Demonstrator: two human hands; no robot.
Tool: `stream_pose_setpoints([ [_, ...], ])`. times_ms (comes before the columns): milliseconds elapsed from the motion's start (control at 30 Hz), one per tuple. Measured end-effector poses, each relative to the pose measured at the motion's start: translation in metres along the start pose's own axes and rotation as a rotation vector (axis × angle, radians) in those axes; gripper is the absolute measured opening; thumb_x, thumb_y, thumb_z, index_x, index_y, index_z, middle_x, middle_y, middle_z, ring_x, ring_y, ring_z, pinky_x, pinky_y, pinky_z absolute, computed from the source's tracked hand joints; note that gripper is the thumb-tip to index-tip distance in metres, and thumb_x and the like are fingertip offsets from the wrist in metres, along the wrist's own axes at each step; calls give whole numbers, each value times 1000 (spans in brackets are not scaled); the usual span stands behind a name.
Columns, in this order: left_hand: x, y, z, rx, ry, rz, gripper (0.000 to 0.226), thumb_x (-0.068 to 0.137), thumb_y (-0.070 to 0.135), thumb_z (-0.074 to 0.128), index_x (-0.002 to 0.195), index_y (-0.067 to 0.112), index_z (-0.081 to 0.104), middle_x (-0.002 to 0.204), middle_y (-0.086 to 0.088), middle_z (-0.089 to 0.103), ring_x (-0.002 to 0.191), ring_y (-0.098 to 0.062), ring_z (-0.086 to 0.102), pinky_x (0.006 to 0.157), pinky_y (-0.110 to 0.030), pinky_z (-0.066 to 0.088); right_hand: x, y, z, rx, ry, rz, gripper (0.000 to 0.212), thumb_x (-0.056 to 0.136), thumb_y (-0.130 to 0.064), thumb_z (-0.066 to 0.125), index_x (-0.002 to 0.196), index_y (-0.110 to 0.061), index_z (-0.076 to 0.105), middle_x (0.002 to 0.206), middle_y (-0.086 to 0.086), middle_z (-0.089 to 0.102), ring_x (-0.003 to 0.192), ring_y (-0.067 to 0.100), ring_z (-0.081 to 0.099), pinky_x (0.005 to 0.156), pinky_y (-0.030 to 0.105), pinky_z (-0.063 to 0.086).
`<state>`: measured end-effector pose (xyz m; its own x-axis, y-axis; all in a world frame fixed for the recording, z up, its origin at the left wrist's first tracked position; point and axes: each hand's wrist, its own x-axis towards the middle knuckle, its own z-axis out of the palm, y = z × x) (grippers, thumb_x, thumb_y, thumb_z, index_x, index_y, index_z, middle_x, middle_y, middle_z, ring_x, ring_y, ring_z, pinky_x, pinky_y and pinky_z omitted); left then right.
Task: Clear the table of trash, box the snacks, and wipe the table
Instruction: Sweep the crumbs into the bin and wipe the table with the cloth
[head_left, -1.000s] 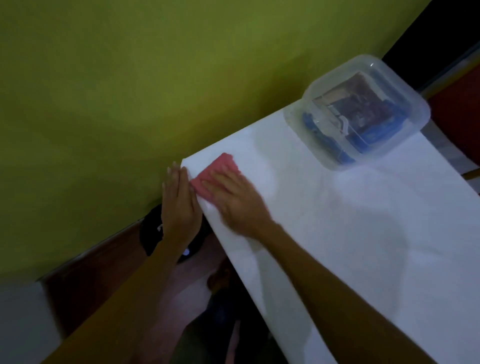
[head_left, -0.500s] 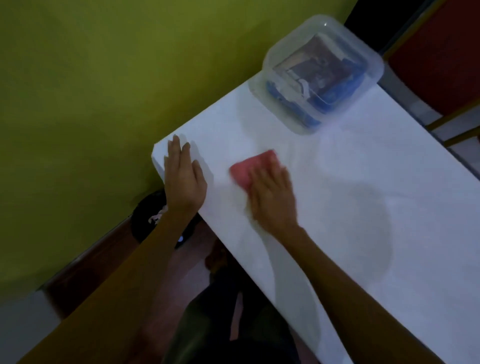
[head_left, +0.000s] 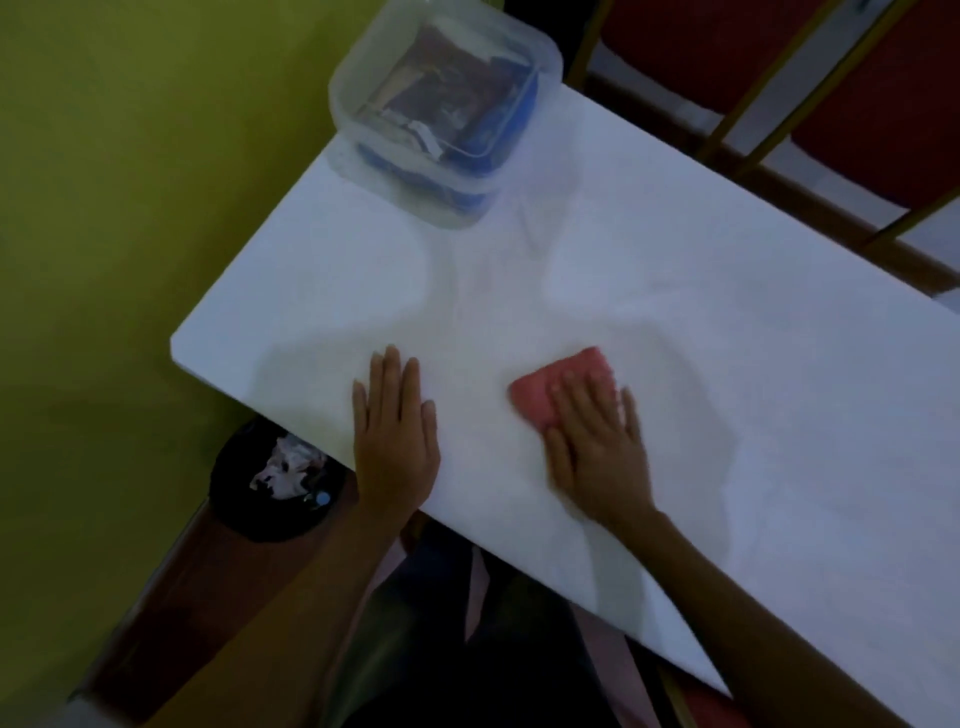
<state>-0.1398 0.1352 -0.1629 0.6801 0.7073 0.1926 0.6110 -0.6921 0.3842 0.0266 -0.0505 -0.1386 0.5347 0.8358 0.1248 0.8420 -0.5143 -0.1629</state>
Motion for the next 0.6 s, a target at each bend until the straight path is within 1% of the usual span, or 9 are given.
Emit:
stream_pose_setpoints([
  [67,-2,3,0,-2,-6,27,48,104,19,46,147,-1,41,157,-22,31,149,-35,26,119,-56,23,12,28,-4,-48,69,289,49,98,-28,49,139,-2,56,146,18,52,144,36,38,123,51,18],
  [133,-6,10,1,14,-35,67,48,104,20,46,147,-2,40,157,-22,31,149,-35,25,118,-57,24,16,19,0,-18,92,468,52,101,-29,43,142,2,51,150,23,46,145,40,35,120,54,25],
  [167,-6,15,2,22,-57,92,49,105,22,44,147,-2,40,157,-22,30,149,-35,25,119,-56,23,11,3,4,29,74,516,54,103,-30,41,147,1,45,154,22,40,147,40,30,120,55,24],
  [233,-6,30,7,15,-126,135,50,106,25,37,148,-2,38,159,-21,27,150,-34,22,120,-56,20,-9,-40,9,105,-45,487,57,107,-36,32,156,-7,27,164,16,21,154,33,11,124,54,15],
  [300,-6,46,13,-6,-207,175,53,106,27,29,150,-1,34,161,-21,23,151,-33,17,120,-56,18,-37,-71,7,143,-195,342,60,108,-44,20,160,-14,14,168,9,7,155,27,-1,126,51,6],
  [367,-7,56,17,11,-237,199,54,106,28,24,151,-1,33,161,-20,22,151,-32,17,120,-58,17,-58,-69,1,123,-243,161,61,108,-48,19,160,-17,14,168,7,8,155,26,1,125,52,11],
  [433,-7,60,20,46,-226,194,54,105,27,26,151,-1,33,161,-20,22,151,-31,17,120,-59,14,-63,-40,-5,54,-237,102,64,106,-50,26,160,-16,16,167,7,11,155,24,5,123,53,15],
  [467,-7,61,20,50,-222,189,54,105,26,27,151,-1,32,162,-19,22,152,-31,17,120,-59,13,-61,-23,-8,11,-239,151,67,105,-51,28,160,-15,17,167,8,12,155,24,6,123,52,14],
  [600,-10,70,22,40,-214,158,54,105,25,27,151,-2,31,162,-19,21,152,-31,17,121,-59,10,-32,39,-17,-59,-200,516,70,102,-50,34,158,-8,25,163,15,25,153,30,17,124,51,11],
])
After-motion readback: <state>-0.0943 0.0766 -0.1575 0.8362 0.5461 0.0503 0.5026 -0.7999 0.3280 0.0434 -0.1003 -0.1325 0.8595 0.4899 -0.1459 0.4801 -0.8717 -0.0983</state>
